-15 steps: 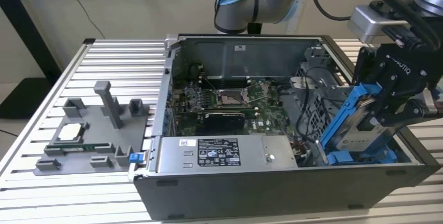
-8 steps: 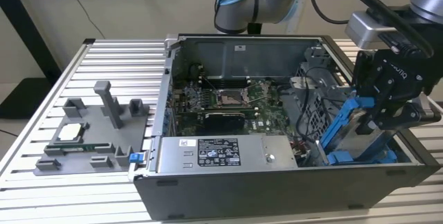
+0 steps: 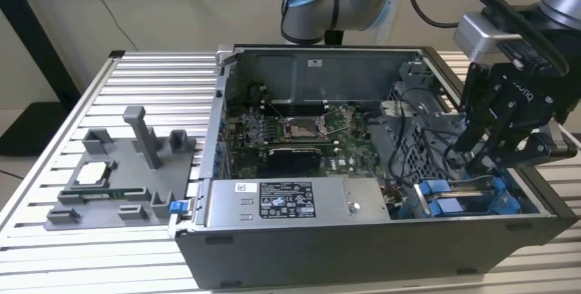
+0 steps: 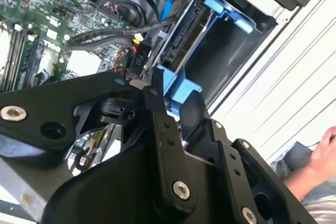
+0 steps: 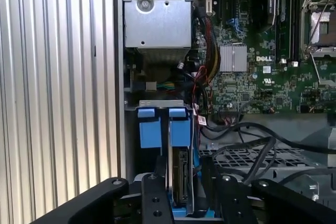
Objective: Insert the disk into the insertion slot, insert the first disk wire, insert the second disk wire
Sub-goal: 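Insert the disk into the insertion slot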
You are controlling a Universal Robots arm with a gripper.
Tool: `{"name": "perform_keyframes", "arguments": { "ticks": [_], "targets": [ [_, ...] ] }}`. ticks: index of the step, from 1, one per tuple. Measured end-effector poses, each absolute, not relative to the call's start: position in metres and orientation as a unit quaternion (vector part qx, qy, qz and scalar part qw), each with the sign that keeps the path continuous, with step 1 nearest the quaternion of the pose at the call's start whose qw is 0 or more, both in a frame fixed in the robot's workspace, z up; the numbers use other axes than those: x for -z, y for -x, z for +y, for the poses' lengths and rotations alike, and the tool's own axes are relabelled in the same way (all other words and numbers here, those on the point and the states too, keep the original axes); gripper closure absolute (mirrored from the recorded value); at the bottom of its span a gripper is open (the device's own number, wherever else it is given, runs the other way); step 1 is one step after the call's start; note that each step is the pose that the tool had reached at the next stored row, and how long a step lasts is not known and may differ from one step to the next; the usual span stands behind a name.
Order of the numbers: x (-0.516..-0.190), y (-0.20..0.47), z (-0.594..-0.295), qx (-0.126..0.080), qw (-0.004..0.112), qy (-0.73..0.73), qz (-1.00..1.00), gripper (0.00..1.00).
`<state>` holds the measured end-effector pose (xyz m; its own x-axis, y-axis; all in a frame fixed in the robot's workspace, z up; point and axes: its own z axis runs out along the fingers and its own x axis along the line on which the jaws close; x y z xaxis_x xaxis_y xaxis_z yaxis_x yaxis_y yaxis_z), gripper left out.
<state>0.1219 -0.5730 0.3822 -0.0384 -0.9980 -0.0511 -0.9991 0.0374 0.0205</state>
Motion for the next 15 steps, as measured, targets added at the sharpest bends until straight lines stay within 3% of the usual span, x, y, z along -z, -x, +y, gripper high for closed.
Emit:
{"name": "perform_keyframes", "arguments": {
  "ticks": [5,10,15],
  "targets": [
    [-0.3906,-0.1219,-0.573,-0.033,0.019,0.693,0.72,0.0],
    [-0.3908,-0.1219,-0.5726,-0.06,0.048,0.692,0.718,0.0],
    [-0.3894,-0.1221,-0.5725,-0.06,0.052,0.698,0.712,0.0]
  ]
}}
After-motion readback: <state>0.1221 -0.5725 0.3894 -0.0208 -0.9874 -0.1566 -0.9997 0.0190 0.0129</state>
